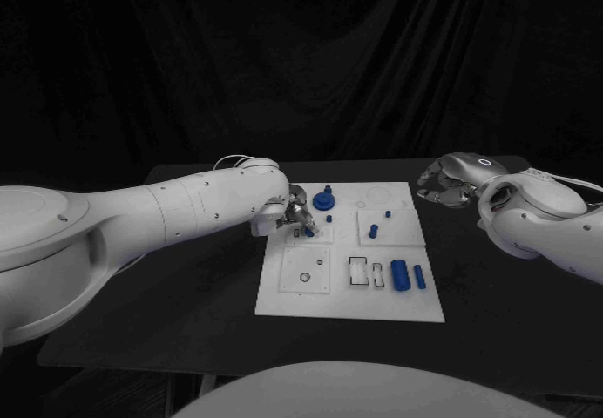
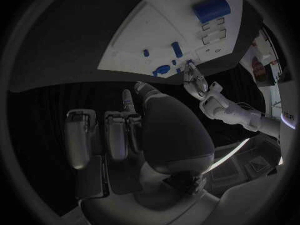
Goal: Assemble the parts on the task board
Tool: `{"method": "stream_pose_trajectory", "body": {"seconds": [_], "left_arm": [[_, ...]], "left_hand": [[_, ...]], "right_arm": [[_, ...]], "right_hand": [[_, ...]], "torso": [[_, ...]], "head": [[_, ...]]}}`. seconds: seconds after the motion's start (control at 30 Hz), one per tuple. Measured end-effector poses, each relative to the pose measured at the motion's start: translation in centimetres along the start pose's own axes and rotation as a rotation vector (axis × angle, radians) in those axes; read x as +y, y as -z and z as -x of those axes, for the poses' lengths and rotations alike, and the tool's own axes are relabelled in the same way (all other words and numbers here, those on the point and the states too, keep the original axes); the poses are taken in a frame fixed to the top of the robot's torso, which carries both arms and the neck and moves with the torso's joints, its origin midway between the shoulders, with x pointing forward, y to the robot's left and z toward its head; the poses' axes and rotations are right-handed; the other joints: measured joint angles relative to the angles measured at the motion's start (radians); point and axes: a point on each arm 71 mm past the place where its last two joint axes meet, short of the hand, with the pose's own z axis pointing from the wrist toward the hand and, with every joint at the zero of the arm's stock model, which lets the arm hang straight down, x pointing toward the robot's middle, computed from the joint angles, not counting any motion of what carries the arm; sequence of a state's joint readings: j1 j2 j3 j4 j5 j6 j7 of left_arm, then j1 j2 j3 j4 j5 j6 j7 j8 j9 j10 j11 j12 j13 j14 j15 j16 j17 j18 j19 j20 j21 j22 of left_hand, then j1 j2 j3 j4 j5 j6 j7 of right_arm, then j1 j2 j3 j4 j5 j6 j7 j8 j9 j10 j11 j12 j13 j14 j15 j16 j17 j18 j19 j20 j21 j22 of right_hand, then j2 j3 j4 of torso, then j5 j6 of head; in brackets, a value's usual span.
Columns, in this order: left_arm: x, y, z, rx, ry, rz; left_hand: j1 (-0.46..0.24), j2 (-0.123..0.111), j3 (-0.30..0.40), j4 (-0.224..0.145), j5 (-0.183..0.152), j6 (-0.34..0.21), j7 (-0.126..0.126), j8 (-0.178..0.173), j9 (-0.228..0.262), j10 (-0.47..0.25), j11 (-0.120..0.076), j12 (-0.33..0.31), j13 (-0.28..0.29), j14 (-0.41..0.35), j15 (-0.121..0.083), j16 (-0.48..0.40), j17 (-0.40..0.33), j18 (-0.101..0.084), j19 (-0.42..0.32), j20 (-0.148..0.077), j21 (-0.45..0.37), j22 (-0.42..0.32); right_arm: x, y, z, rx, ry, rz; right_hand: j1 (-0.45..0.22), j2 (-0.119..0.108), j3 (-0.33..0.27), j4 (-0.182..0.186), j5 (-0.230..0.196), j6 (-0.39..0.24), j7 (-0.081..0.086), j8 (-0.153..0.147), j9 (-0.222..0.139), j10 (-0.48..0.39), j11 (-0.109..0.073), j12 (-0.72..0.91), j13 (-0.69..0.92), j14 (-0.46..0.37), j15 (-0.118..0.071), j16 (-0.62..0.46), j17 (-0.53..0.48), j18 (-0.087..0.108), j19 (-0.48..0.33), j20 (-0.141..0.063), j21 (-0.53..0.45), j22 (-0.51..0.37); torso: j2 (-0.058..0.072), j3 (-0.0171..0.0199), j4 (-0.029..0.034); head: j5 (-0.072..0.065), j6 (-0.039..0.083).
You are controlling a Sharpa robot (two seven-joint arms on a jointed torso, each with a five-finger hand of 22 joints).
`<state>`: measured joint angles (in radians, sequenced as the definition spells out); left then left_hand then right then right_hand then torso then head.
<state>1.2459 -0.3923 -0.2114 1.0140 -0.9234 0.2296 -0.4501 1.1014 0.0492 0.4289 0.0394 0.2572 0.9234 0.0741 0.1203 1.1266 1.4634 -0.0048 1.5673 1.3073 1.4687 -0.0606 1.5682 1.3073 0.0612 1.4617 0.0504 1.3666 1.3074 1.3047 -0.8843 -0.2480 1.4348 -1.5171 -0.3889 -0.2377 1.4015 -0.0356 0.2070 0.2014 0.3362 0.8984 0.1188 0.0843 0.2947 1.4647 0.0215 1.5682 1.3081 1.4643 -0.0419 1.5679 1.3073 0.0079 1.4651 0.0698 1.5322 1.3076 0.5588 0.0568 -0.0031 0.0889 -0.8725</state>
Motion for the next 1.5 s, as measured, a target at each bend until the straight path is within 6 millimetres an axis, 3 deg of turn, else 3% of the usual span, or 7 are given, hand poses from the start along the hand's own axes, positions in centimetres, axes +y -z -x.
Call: {"method": "stream_pose_trajectory", "body": {"seconds": [0.13, 0.27, 0.7, 0.9, 1.2, 1.33, 1.5], "left_arm": [[0.03, -0.01, -0.02, 0.000, 0.001, 0.000], [-0.02, -0.03, -0.12, 0.002, 0.001, -0.002], [0.00, -0.01, -0.10, 0.005, 0.002, -0.002], [0.09, 0.00, -0.09, 0.004, 0.005, -0.004], [0.48, -0.04, -0.12, -0.001, 0.012, -0.005], [0.64, -0.06, -0.14, -0.002, 0.014, -0.005], [0.68, -0.05, -0.14, -0.002, 0.014, -0.007]], "left_hand": [[-0.055, -0.006, -0.052, 0.057, -0.081, -0.030, 0.007, -0.025, -0.022, 0.003, 0.008, 0.000, 0.000, -0.005, 0.005, 0.000, 0.000, 0.000, -0.003, 0.003, -0.007, 0.000], [-0.099, -0.029, -0.112, 0.099, -0.116, -0.040, 0.017, -0.045, -0.038, 0.005, 0.016, 0.000, 0.000, -0.004, 0.015, 0.000, 0.000, 0.000, -0.005, 0.010, -0.008, 0.000], [-0.135, -0.028, -0.196, 0.137, -0.170, -0.046, 0.024, -0.053, -0.057, 0.002, 0.020, 0.000, 0.000, 0.000, 0.018, 0.000, 0.000, 0.000, -0.003, 0.018, -0.012, 0.000], [-0.121, -0.012, -0.208, 0.133, -0.139, -0.038, 0.024, -0.053, -0.080, 0.001, 0.020, 0.000, 0.000, 0.000, 0.018, 0.000, 0.001, 0.000, -0.003, 0.018, -0.012, 0.000], [-0.105, 0.004, -0.216, 0.119, -0.122, -0.005, 0.015, -0.035, -0.090, 0.001, 0.020, 0.000, 0.000, 0.000, 0.018, 0.000, 0.001, 0.000, -0.003, 0.018, -0.012, 0.000], [-0.055, 0.018, -0.206, 0.081, -0.046, -0.001, 0.012, -0.027, -0.071, 0.002, 0.019, 0.000, 0.000, 0.000, 0.018, 0.000, 0.001, 0.000, -0.003, 0.018, -0.012, 0.000], [-0.011, 0.027, -0.176, 0.040, -0.008, -0.007, 0.006, -0.022, -0.060, 0.002, 0.012, 0.000, 0.000, -0.004, 0.014, 0.000, 0.001, 0.000, 0.001, 0.014, -0.016, 0.000]], "right_arm": [[0.01, -0.01, -0.02, 0.002, 0.001, -0.001], [0.00, -0.01, -0.04, 0.005, 0.001, -0.003], [-0.09, 0.03, -0.10, 0.015, 0.004, -0.008], [-0.14, 0.07, -0.12, 0.019, 0.004, -0.010], [-0.42, 0.22, -0.12, 0.023, 0.006, -0.018], [-0.46, 0.27, -0.12, 0.024, 0.006, -0.019], [-0.48, 0.28, -0.13, 0.025, 0.006, -0.020]], "right_hand": [[0.000, 0.000, 0.000, 0.000, 0.000, 0.000, 0.000, 0.000, 0.000, 0.000, 0.000, 0.000, 0.000, 0.000, 0.000, 0.000, 0.000, 0.000, 0.000, 0.000, 0.000, 0.000], [0.000, 0.000, 0.000, 0.000, 0.000, 0.000, 0.000, 0.000, 0.000, 0.000, 0.000, 0.000, 0.000, 0.000, 0.000, 0.000, 0.000, 0.000, 0.000, 0.000, -0.005, 0.000], [0.000, 0.000, 0.000, 0.000, 0.000, 0.000, 0.000, 0.000, 0.000, 0.000, 0.000, 0.000, 0.000, 0.000, 0.000, 0.000, 0.000, 0.000, 0.000, 0.000, -0.005, 0.000], [0.000, 0.000, 0.000, 0.000, 0.000, 0.000, 0.000, 0.000, -0.001, 0.000, 0.000, 0.000, 0.000, 0.000, 0.000, 0.000, 0.000, 0.000, 0.000, 0.000, -0.005, 0.000], [0.000, 0.000, 0.000, 0.000, 0.000, 0.000, 0.000, 0.000, -0.001, 0.000, 0.000, 0.000, 0.000, 0.000, 0.000, 0.000, 0.000, 0.000, 0.000, 0.000, -0.005, 0.000], [0.000, 0.000, 0.003, -0.003, 0.000, 0.000, 0.000, 0.000, -0.001, 0.000, 0.000, 0.000, 0.000, 0.000, 0.000, 0.000, 0.000, 0.000, 0.000, 0.000, -0.008, 0.001], [0.000, 0.000, 0.003, -0.003, 0.000, 0.000, 0.000, 0.000, -0.001, 0.000, 0.000, 0.000, 0.000, 0.000, 0.000, 0.000, 0.000, 0.000, 0.000, 0.000, -0.008, 0.000]], "torso": [[0.000, -0.0001, 0.0005], [0.000, -0.0003, 0.0004], [0.000, -0.0005, 0.0010], [0.000, -0.0005, 0.0012], [0.000, -0.0005, 0.0008], [0.000, -0.0005, 0.0009], [0.000, -0.0008, 0.0008]], "head": [[0.002, 0.000], [0.004, 0.000], [0.005, 0.000], [0.006, 0.000], [0.006, 0.000], [0.004, 0.000], [0.005, 0.000]]}}
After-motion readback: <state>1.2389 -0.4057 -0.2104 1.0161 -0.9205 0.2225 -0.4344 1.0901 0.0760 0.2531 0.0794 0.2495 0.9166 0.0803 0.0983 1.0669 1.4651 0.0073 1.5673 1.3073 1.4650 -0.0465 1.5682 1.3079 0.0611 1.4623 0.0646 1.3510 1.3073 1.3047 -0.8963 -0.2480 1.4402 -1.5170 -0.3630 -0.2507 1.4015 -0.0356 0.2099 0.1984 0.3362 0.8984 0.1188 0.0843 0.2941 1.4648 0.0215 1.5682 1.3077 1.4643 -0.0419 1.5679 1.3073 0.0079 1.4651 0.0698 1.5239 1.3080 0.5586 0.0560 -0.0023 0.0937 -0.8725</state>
